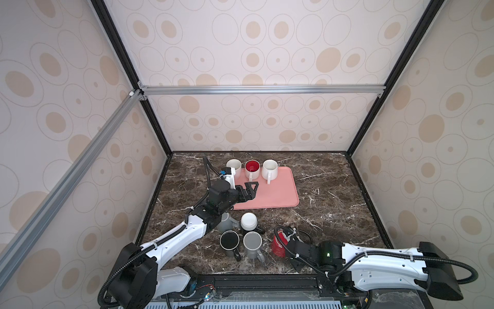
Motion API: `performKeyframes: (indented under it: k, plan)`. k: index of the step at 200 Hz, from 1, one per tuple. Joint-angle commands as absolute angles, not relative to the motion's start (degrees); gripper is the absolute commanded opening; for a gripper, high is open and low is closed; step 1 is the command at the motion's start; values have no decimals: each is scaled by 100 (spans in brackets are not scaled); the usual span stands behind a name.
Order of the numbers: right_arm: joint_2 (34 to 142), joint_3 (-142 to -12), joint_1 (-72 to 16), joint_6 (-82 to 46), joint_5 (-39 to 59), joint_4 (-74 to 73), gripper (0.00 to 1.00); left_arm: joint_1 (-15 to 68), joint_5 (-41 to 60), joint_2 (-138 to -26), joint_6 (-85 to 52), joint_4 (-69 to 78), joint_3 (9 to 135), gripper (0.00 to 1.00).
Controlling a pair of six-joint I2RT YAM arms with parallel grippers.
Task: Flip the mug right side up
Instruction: 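Lower the right gripper and grasp the red mug's base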
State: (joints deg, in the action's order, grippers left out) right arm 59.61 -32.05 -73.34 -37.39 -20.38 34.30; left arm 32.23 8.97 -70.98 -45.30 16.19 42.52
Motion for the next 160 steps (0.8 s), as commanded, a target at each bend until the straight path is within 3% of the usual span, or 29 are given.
performKeyframes:
  k: [1,53,160]
  plan:
    - [5915,-3192,-7322,-3924,-2249,3340,26,3190,944,-7118,-4643,1831,4237,99]
    - [5942,-3104,-7063,-3818,-1985,3168,35,3190,975,-7102,-4664,1854,4194,99]
    - [6376,-3069,-6788,-3584,-1801,2751,32,3190,982,-7127,-4683,1872,4188,99]
